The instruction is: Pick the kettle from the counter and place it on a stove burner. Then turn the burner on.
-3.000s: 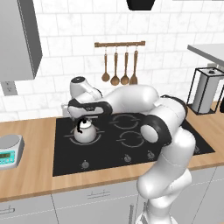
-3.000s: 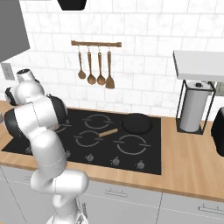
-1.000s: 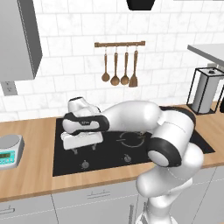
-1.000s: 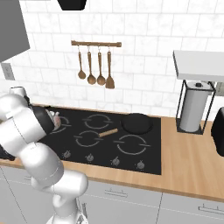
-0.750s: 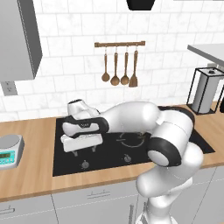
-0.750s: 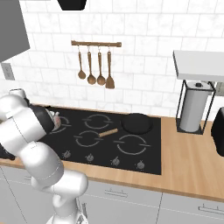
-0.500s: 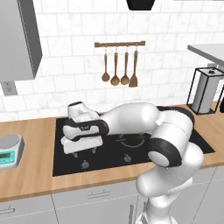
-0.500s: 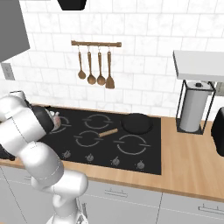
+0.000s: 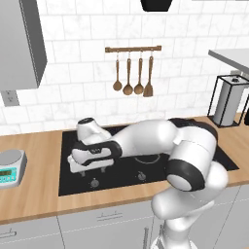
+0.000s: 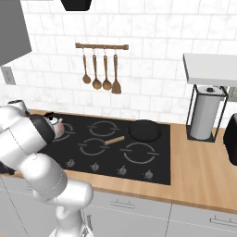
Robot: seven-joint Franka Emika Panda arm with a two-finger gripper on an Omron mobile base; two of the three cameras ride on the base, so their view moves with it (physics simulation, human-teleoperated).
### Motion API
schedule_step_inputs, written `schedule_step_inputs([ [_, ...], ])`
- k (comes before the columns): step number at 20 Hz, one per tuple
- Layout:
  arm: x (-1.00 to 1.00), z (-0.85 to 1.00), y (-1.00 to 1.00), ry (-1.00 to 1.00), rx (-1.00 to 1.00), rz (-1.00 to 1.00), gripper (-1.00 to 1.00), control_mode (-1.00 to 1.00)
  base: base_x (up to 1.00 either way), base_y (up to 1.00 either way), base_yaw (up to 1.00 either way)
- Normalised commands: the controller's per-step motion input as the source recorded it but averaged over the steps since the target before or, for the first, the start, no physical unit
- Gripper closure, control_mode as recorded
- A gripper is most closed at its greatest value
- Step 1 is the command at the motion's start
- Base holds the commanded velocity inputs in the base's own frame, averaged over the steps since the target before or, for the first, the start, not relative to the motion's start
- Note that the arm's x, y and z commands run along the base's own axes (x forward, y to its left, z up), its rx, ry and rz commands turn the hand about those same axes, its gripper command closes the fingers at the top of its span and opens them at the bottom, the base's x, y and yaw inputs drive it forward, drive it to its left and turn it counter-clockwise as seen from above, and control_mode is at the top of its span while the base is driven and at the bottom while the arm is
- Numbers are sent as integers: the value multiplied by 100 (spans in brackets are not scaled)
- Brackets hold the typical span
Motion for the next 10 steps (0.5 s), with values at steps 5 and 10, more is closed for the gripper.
schedule_step_inputs([
  [5,0,-18,-1,-3,7,-1,-100,-100,0,0,0],
  [10,0,-40,-2,0,6,0,-100,-100,0,0,0],
])
